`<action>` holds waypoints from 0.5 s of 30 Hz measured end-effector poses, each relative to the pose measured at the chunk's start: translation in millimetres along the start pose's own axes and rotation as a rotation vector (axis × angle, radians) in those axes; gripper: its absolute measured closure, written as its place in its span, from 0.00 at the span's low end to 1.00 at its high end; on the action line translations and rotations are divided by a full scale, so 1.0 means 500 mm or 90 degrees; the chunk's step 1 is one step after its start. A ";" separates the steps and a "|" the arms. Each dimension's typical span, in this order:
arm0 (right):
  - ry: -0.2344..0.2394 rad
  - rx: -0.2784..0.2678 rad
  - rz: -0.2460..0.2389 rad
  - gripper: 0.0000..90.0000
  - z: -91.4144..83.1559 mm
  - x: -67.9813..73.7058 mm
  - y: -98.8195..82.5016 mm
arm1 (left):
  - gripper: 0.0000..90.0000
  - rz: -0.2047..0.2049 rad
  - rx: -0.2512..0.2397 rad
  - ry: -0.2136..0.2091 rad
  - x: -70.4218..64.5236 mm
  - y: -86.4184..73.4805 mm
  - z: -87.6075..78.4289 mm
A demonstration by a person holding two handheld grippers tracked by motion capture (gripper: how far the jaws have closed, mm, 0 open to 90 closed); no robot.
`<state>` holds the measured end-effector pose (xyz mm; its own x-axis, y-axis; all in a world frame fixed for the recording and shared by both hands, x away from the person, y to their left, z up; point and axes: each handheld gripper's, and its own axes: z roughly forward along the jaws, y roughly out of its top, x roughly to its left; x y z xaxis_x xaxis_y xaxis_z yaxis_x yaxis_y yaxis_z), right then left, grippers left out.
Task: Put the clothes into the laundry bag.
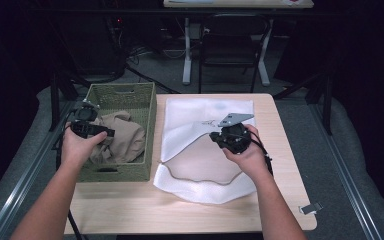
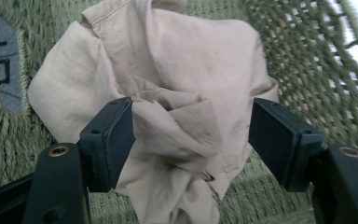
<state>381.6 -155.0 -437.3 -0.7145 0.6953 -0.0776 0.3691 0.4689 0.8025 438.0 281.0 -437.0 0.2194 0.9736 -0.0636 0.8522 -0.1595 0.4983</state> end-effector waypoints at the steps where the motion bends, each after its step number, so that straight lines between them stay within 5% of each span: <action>1: 0.000 0.000 0.000 0.97 0.000 0.000 0.000 | 0.34 -0.008 0.006 -0.001 0.005 0.004 0.007; 9: 0.000 0.001 -0.001 0.97 0.001 0.001 0.000 | 0.33 -0.025 0.023 0.013 0.020 0.016 0.044; 15: 0.000 0.001 0.000 0.97 0.001 0.000 0.000 | 0.34 -0.032 0.034 -0.006 0.016 0.018 0.068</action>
<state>381.9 -154.9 -437.8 -0.7151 0.6947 -0.0776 0.3693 0.4697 0.8019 463.6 282.0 -462.8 0.1809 0.9788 -0.0960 0.8861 -0.1199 0.4477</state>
